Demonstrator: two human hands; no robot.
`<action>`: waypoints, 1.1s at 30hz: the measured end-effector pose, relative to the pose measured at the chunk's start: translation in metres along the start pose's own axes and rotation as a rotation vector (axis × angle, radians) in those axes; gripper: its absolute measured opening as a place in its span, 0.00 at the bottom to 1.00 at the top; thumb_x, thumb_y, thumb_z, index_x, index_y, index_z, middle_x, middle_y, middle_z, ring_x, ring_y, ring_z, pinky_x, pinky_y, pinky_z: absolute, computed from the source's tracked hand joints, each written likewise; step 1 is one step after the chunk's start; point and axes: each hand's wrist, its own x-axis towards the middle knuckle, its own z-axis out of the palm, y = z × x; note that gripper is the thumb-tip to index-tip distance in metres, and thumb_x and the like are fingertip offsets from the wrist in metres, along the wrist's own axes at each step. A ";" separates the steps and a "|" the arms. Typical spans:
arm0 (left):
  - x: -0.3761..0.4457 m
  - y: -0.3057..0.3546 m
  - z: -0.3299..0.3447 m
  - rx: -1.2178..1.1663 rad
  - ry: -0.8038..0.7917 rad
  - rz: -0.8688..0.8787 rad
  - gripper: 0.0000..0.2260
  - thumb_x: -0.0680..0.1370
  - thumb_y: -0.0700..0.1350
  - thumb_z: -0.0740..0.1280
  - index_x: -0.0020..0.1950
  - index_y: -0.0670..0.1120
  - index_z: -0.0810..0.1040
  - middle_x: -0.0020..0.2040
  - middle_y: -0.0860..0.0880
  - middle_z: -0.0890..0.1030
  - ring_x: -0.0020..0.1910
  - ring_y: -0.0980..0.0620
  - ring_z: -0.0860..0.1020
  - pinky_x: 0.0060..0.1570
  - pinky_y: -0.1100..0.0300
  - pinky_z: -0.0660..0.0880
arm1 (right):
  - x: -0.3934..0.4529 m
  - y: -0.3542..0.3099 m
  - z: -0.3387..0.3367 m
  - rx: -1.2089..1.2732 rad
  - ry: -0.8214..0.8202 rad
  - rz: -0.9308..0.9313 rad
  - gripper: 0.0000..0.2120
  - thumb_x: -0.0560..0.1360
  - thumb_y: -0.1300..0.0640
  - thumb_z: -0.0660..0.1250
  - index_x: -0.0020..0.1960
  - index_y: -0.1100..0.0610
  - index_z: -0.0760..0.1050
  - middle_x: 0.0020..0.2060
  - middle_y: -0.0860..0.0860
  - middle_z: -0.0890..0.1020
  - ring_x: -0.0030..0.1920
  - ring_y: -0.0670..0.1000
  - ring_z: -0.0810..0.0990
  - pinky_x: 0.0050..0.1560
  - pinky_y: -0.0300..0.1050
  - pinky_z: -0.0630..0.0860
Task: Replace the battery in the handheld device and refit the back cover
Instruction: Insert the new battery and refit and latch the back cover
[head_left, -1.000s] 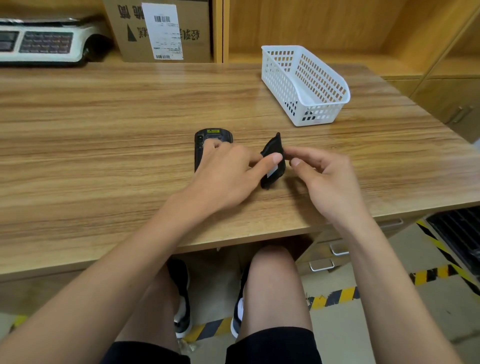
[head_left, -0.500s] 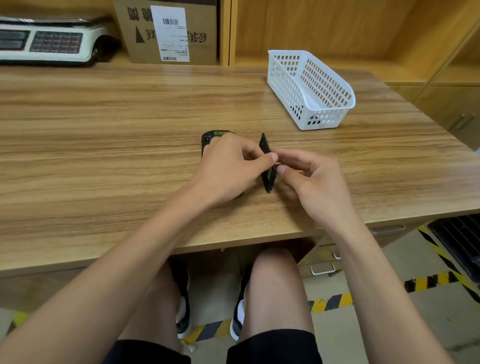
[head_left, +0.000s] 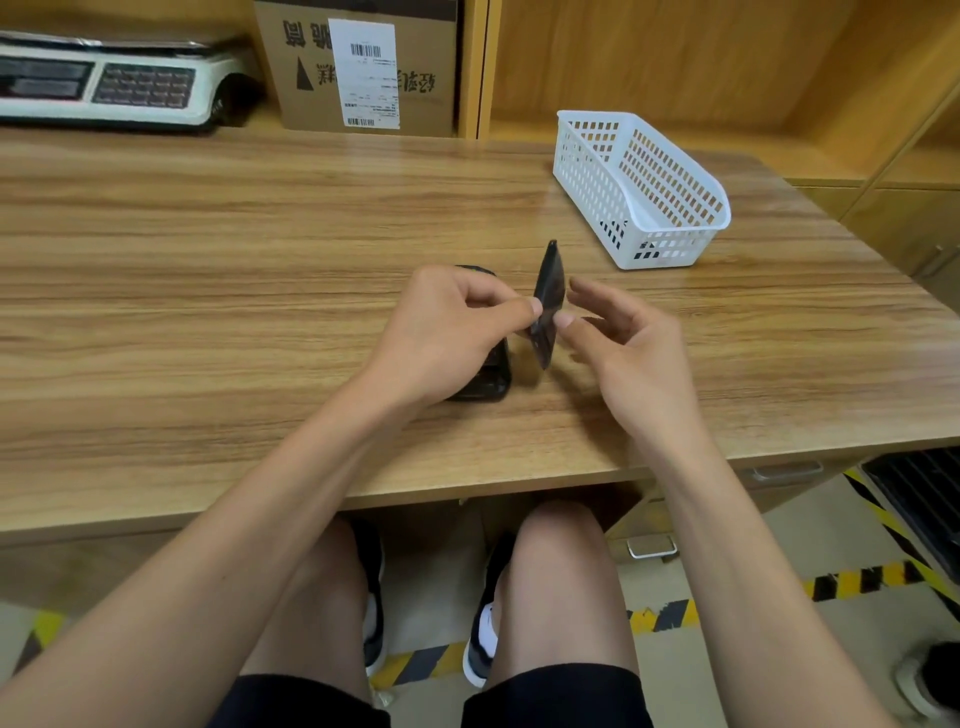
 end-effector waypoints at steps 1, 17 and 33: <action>-0.001 0.000 -0.003 -0.049 0.006 0.002 0.08 0.76 0.47 0.72 0.37 0.49 0.87 0.34 0.56 0.85 0.35 0.59 0.80 0.42 0.60 0.76 | 0.000 -0.002 0.001 0.037 0.015 0.025 0.20 0.74 0.56 0.74 0.65 0.52 0.78 0.56 0.46 0.85 0.53 0.46 0.85 0.60 0.53 0.79; -0.011 -0.021 -0.036 -0.028 0.247 0.040 0.09 0.75 0.41 0.74 0.51 0.53 0.86 0.41 0.57 0.86 0.41 0.65 0.83 0.46 0.72 0.77 | 0.003 -0.031 0.032 -0.076 -0.010 -0.061 0.20 0.73 0.61 0.73 0.63 0.50 0.80 0.49 0.43 0.86 0.46 0.42 0.85 0.53 0.42 0.80; -0.010 -0.047 -0.036 0.193 0.270 -0.006 0.07 0.73 0.45 0.76 0.50 0.49 0.87 0.38 0.59 0.84 0.35 0.62 0.79 0.38 0.69 0.73 | -0.005 -0.018 0.043 -0.286 -0.033 -0.123 0.22 0.72 0.55 0.75 0.65 0.49 0.79 0.49 0.42 0.86 0.46 0.38 0.83 0.49 0.35 0.78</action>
